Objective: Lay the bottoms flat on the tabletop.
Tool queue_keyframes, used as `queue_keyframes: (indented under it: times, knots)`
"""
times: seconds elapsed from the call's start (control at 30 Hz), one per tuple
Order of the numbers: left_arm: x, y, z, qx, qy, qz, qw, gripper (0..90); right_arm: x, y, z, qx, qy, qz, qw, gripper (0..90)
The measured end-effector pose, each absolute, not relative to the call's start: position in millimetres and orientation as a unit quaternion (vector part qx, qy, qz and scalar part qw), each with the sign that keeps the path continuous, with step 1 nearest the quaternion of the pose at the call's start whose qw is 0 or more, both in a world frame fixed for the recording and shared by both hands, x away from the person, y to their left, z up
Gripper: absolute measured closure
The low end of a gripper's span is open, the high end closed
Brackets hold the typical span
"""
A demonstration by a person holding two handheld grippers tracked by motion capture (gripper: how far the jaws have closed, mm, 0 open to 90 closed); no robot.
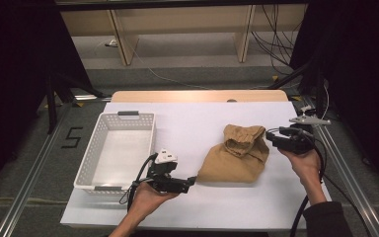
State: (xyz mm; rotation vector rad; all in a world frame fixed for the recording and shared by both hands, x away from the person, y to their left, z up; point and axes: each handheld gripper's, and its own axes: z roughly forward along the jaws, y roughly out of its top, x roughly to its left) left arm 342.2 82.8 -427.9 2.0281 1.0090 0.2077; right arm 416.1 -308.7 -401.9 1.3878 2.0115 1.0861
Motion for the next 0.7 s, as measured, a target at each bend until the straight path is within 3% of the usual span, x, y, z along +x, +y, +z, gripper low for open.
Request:
queue_keyframes:
  times: [0.23, 0.6, 0.7]
  knots:
    - [352.4, 61.6, -443.5, 0.820, 0.387, 0.067, 0.417, 17.3, 394.3, -303.1, -414.8, 0.491, 0.750, 0.387, 0.218, 30.1]
    - [369.3, 43.1, -466.9, 0.823, 0.384, 0.063, 0.414, 17.4, 372.3, -295.5, -421.1, 0.478, 0.743, 0.413, 0.222, 29.0]
    - [372.0, 38.4, -468.7, 0.826, 0.376, 0.062, 0.415, 21.4, 368.7, -292.2, -421.4, 0.476, 0.740, 0.422, 0.217, 28.8]
